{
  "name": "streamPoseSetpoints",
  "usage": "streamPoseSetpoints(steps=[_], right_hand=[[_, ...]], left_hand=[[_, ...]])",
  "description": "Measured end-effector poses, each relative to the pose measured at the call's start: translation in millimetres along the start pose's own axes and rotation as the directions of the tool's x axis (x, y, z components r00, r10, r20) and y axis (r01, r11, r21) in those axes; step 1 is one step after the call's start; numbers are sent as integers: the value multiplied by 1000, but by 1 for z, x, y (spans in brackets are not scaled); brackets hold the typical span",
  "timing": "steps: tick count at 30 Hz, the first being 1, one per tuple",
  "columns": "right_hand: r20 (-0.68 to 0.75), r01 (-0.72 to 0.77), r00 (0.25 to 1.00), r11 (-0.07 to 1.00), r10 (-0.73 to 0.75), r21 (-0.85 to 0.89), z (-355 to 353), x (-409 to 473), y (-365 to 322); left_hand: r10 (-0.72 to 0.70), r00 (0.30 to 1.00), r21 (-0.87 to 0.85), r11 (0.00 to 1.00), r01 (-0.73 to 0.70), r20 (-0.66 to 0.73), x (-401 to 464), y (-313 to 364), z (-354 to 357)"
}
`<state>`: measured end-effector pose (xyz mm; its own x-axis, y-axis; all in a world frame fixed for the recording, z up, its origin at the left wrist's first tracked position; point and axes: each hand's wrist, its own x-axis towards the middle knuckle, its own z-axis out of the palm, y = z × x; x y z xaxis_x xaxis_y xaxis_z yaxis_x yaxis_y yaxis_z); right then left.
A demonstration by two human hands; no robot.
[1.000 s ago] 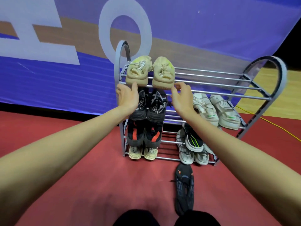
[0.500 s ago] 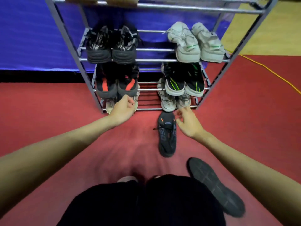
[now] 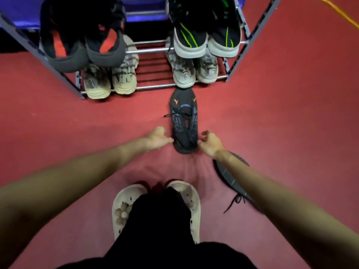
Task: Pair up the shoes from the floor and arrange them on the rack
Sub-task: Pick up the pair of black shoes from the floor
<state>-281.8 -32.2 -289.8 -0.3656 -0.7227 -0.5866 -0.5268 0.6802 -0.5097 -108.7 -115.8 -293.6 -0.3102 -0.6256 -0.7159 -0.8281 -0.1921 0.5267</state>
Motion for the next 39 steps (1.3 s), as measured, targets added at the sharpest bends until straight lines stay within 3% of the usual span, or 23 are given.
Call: streamPoseSetpoints(steps=[3,7,12,14,18,20,22,25,32,34,36,39], right_hand=[[30,-55,998,985,50,166,12,12,8],[69,-93,995,943,75,319,20,16,10],[207,-66,978,885,-35,461,20,-3,11],[172,-10,982,878,-83,478,19,-13,17],[-135,216,971,967,-198,134,11,-43,48],[-197,212,953,971,-231,-111,9,-56,71],[-209,96,966,960,-153,-263,6,-64,97],[-192,-115,980,944,56,-310,4,-75,126],[-120,-81,992,867,25,-491,-10,-77,144],[-108,-54,994,924,14,-379,-21,-75,135],[-139,-33,990,994,18,-107,-31,-75,117],[-177,-10,982,954,66,299,-34,-62,84]], left_hand=[[-5,1000,-46,999,6,23,10,-6,19],[-51,998,-311,949,60,35,11,-2,34],[-119,993,-457,884,98,-17,8,-7,33],[-125,992,-515,850,110,6,3,-7,32],[-62,997,-644,761,80,50,-18,2,36],[-56,997,-685,724,81,59,-31,5,40],[-48,997,-700,710,73,55,-42,4,45],[-42,997,-723,686,79,69,-57,1,49],[-43,996,-722,686,90,82,-70,-6,48],[-43,995,-728,679,95,90,-70,-9,45],[-41,995,-742,664,92,87,-72,-11,41],[-56,996,-756,648,93,75,-77,-20,35]])
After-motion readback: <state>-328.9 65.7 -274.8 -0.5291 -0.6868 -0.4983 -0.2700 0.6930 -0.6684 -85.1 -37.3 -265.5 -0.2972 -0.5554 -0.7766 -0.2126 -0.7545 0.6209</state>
